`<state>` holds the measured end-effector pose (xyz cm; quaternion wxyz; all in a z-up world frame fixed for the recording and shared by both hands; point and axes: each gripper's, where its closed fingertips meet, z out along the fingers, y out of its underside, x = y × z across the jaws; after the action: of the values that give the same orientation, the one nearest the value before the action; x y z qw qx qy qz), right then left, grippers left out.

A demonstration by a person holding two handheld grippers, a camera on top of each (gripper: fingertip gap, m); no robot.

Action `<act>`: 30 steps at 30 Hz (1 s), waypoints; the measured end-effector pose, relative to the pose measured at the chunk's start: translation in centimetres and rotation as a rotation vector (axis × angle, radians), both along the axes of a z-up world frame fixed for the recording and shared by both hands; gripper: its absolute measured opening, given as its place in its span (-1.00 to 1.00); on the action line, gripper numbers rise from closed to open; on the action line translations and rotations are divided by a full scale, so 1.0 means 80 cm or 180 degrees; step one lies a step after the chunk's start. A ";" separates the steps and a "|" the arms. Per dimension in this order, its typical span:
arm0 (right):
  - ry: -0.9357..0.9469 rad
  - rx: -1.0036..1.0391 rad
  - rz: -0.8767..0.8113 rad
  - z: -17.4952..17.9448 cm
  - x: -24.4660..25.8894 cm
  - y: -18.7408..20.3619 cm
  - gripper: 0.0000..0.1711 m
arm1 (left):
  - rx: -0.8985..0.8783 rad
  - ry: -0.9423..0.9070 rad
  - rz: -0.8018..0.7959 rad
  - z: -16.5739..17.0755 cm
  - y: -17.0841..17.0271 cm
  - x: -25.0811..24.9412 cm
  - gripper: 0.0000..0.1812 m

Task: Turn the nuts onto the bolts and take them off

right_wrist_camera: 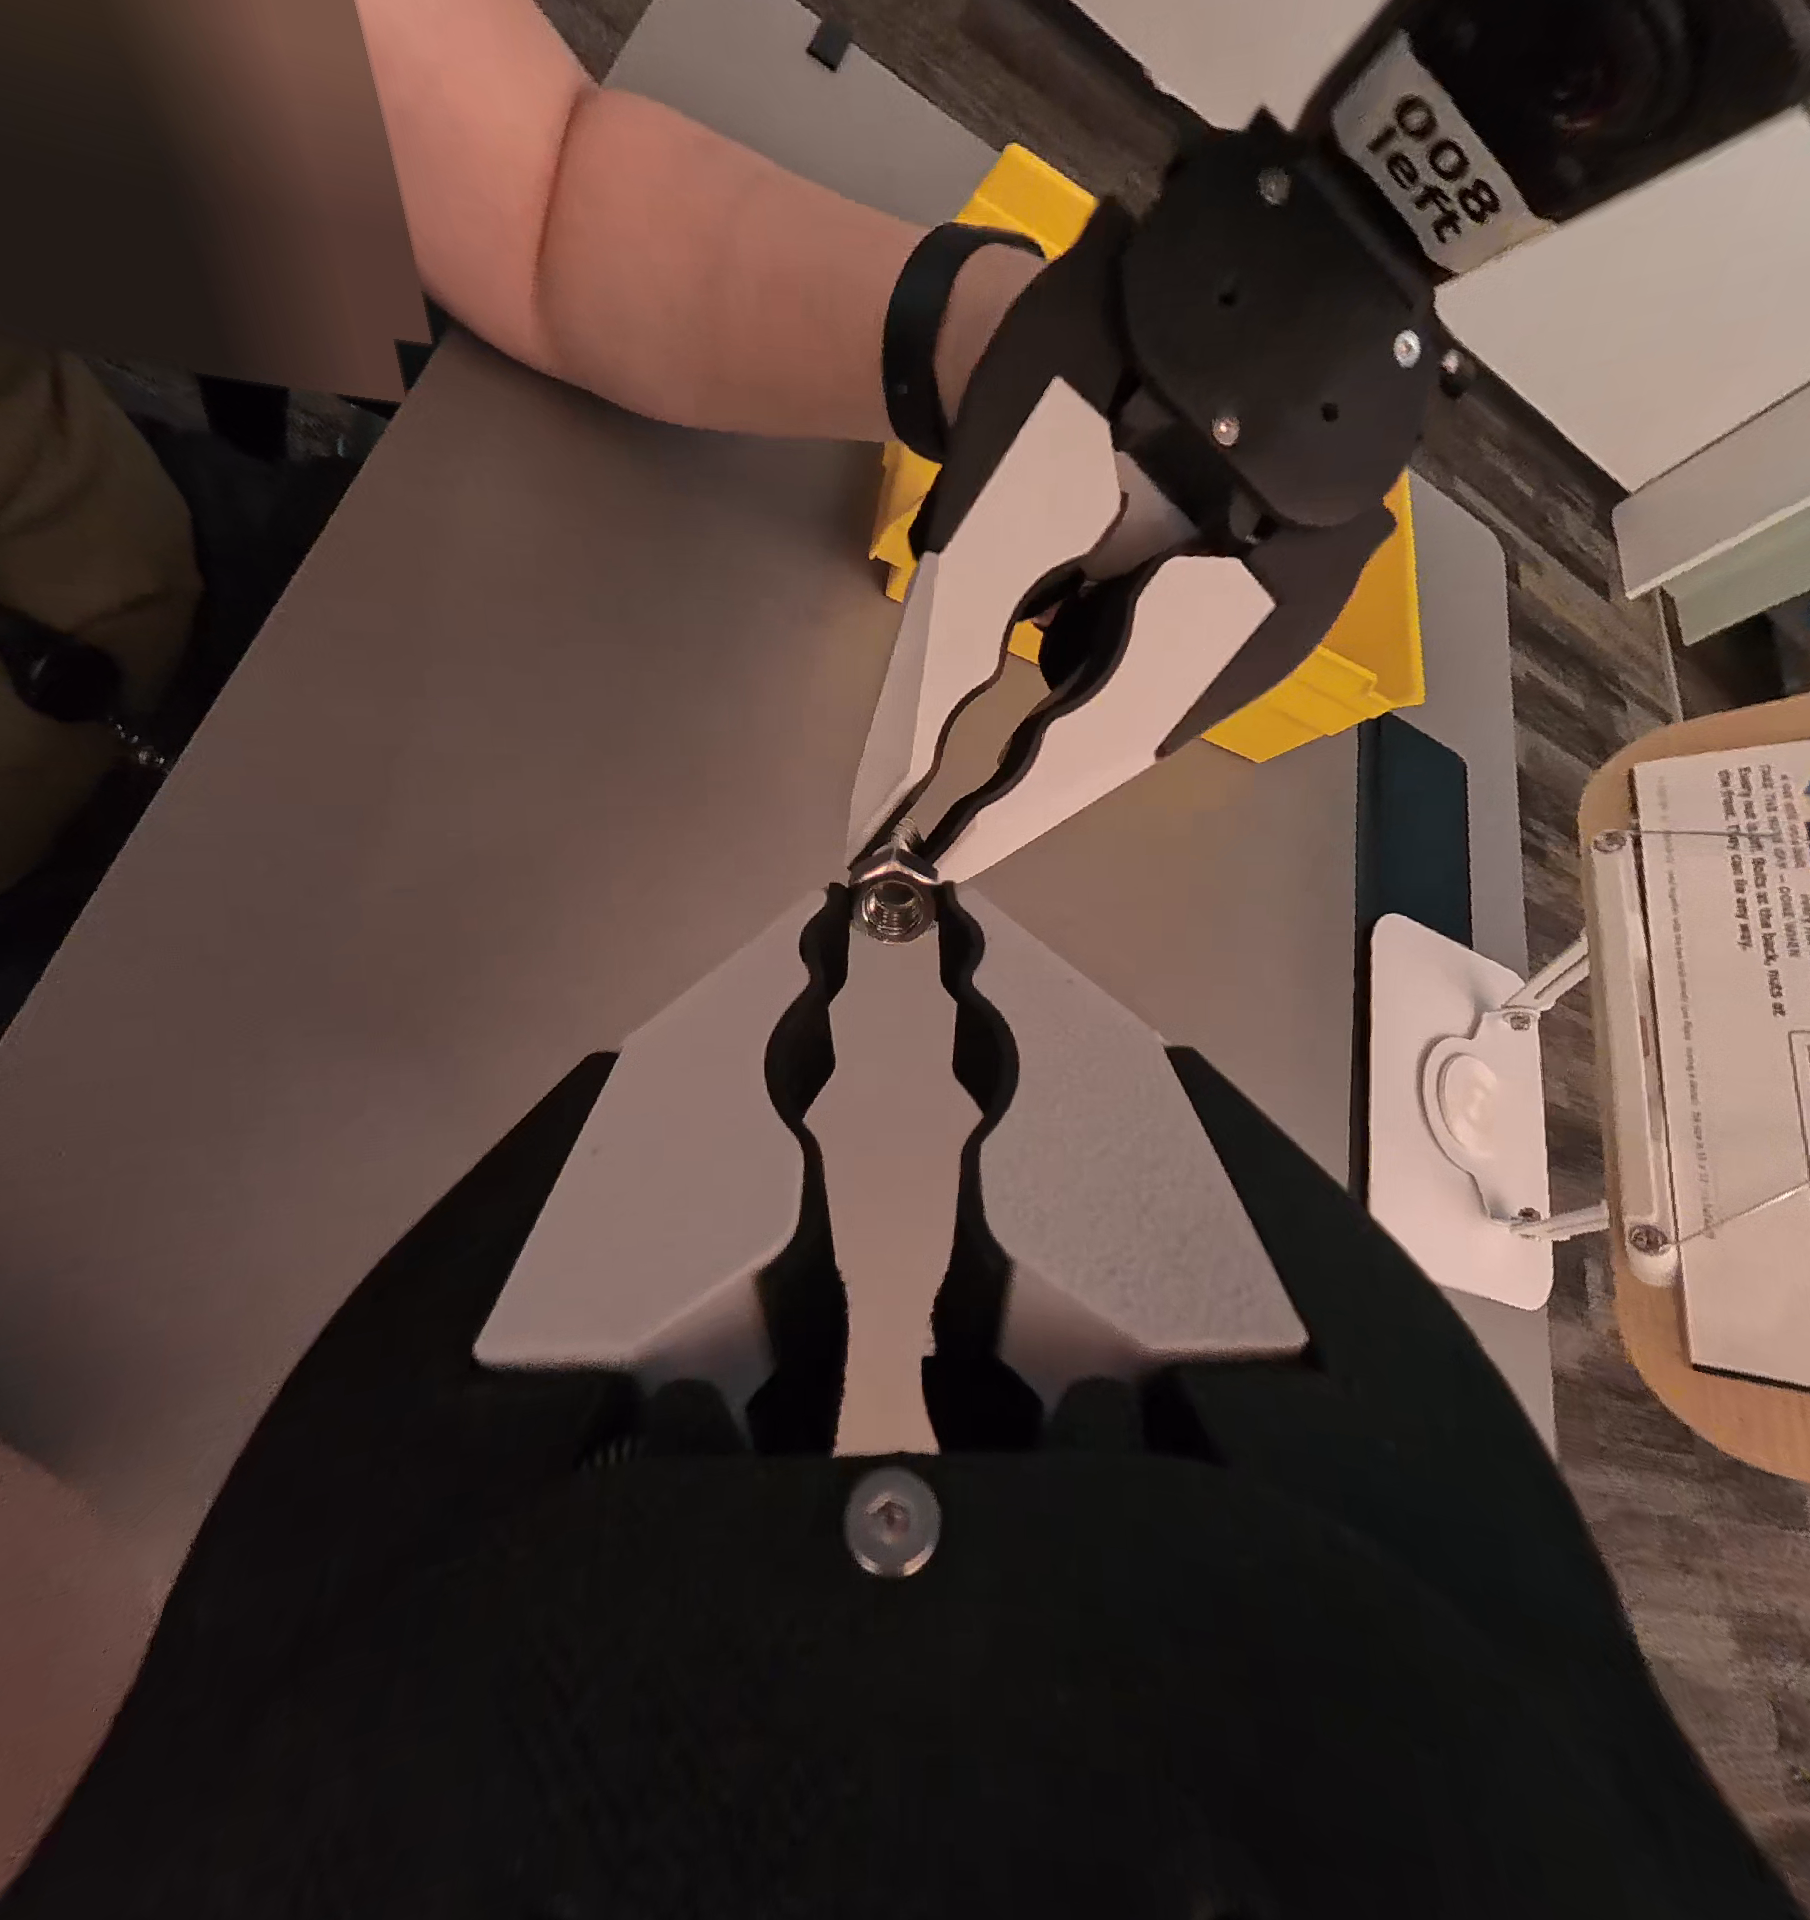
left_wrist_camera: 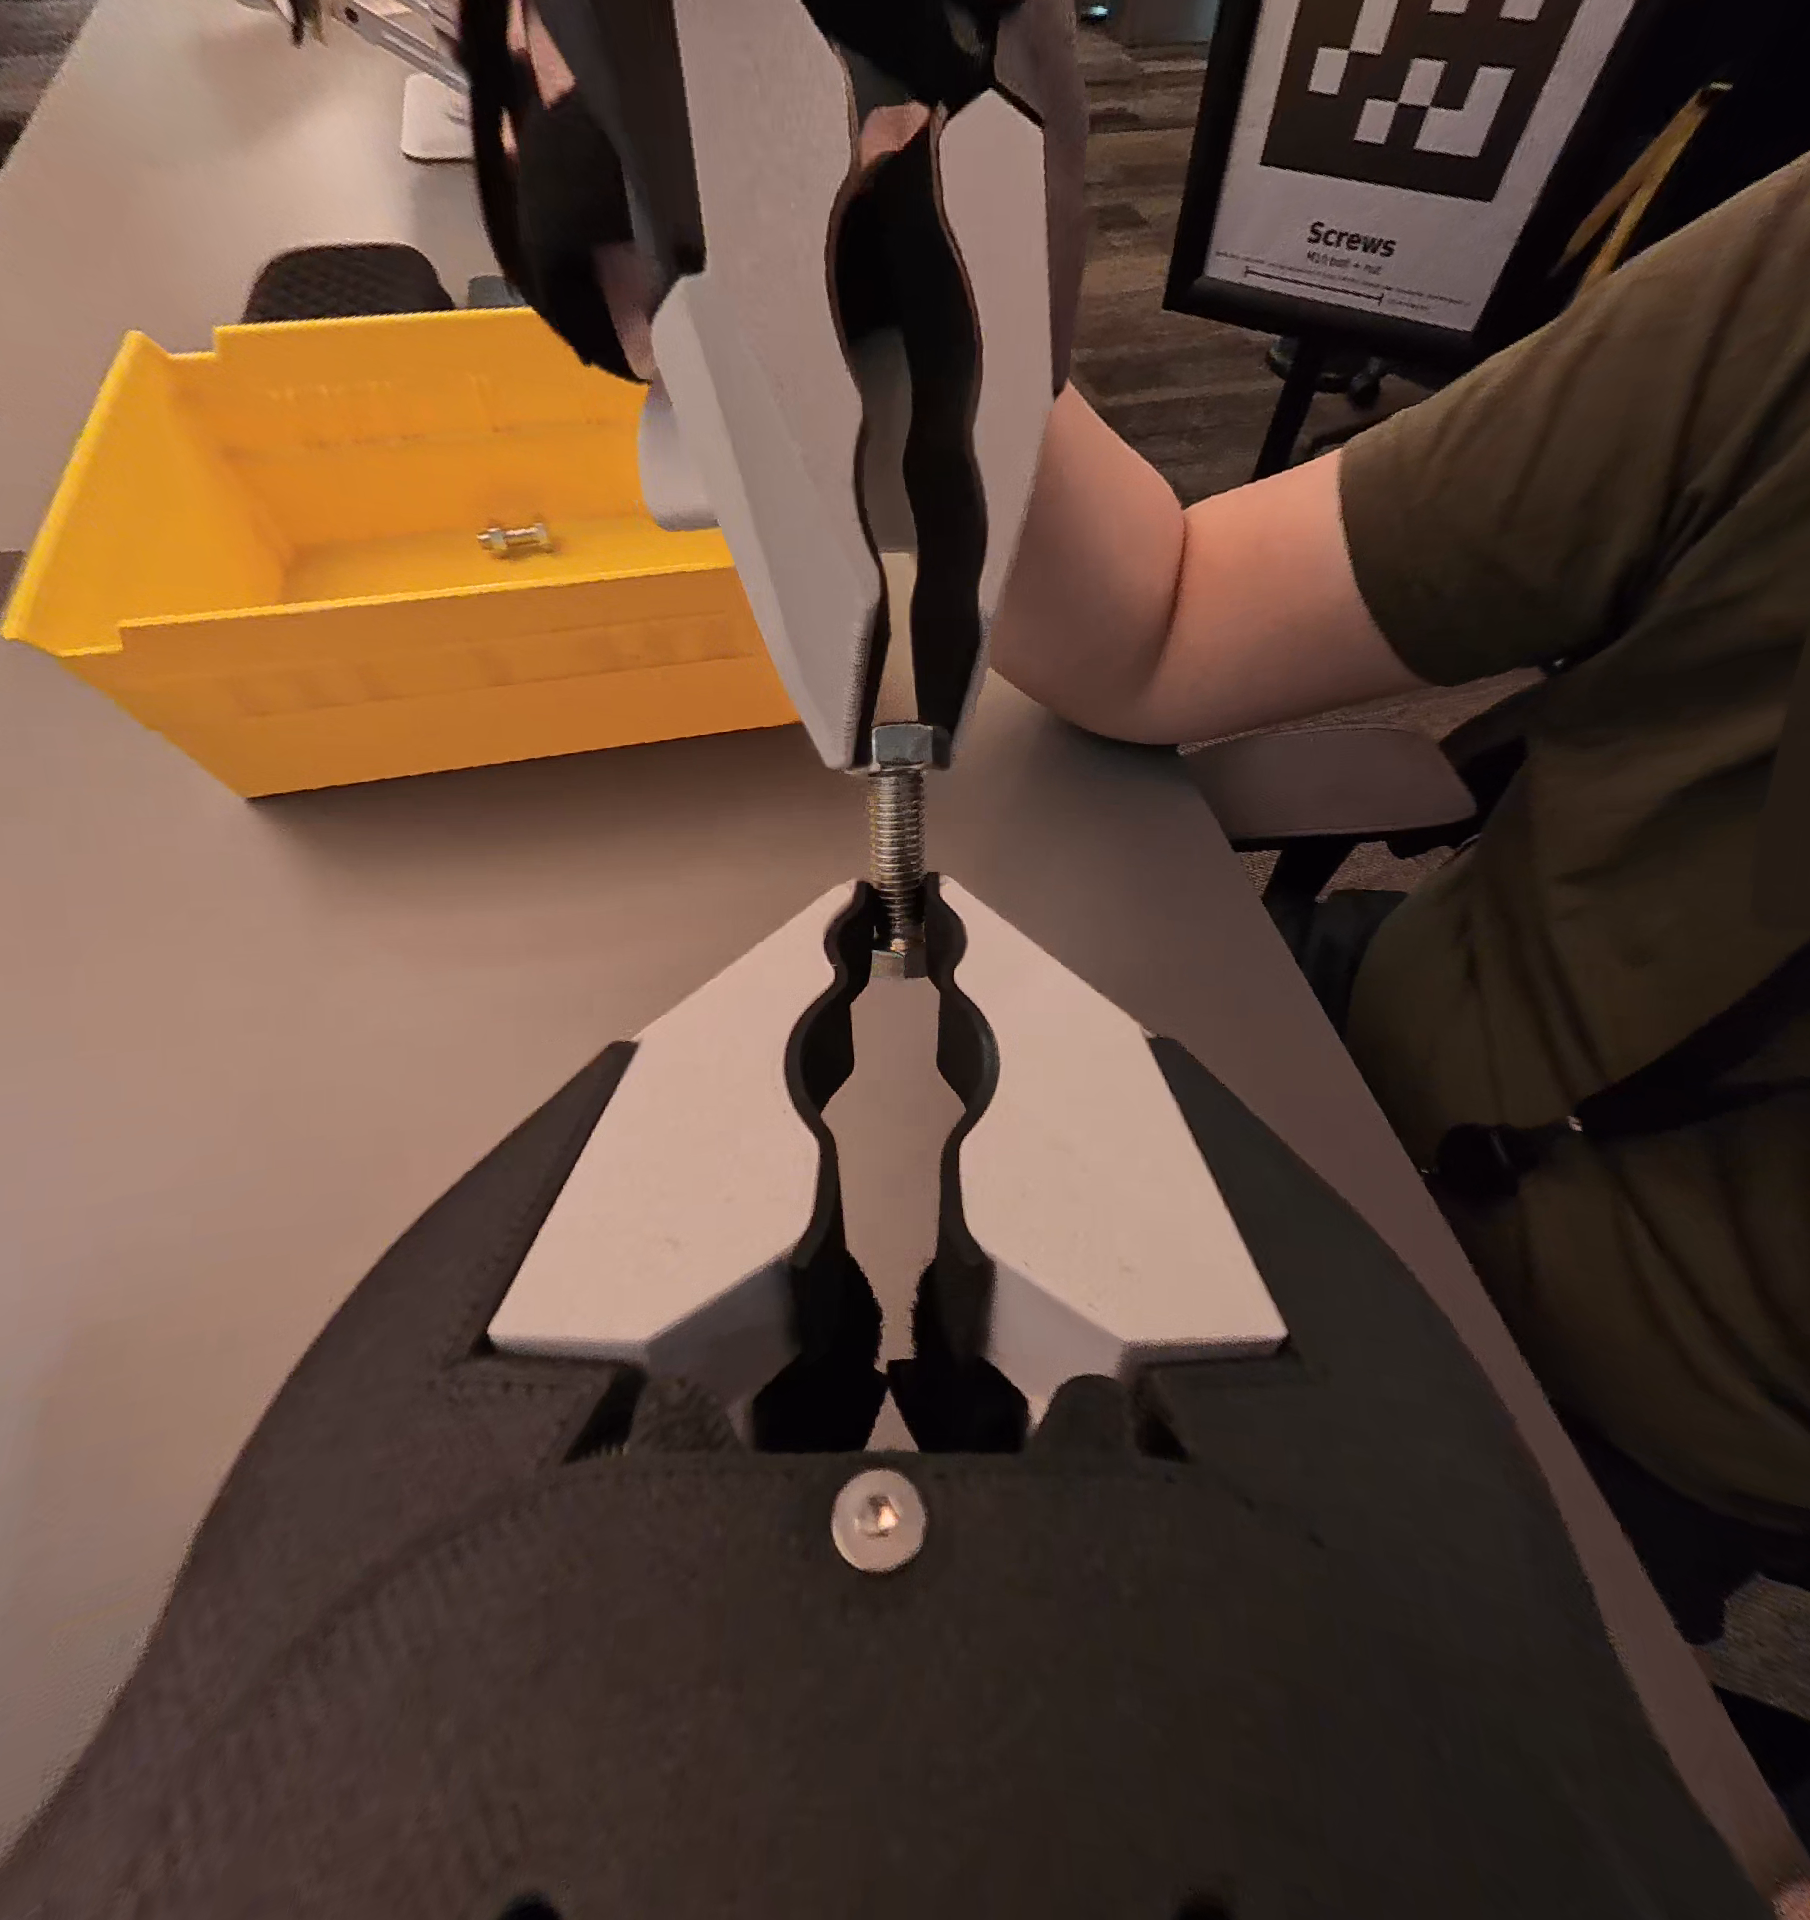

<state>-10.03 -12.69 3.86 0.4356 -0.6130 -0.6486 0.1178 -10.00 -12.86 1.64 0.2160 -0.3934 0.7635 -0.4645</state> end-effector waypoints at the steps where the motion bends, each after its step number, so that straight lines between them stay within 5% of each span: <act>1: -0.0007 0.0024 0.0050 0.000 -0.002 -0.003 -0.81 | -0.0050 0.0063 -0.0058 -0.001 -0.004 -0.003 -0.92; 18: -0.0767 0.0169 0.0330 -0.036 -0.020 -0.033 -0.81 | -0.0311 0.0748 -0.0608 -0.033 -0.037 -0.026 -0.92; 30: -0.0816 0.0362 0.0562 -0.030 -0.036 -0.057 -0.81 | -0.0436 0.0708 -0.1055 -0.025 -0.061 -0.044 -0.92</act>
<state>-12.90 -17.29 1.50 0.3711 -0.5380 -0.7558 0.0396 -13.53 -17.73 -0.38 0.0238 -0.3251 0.8035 -0.4982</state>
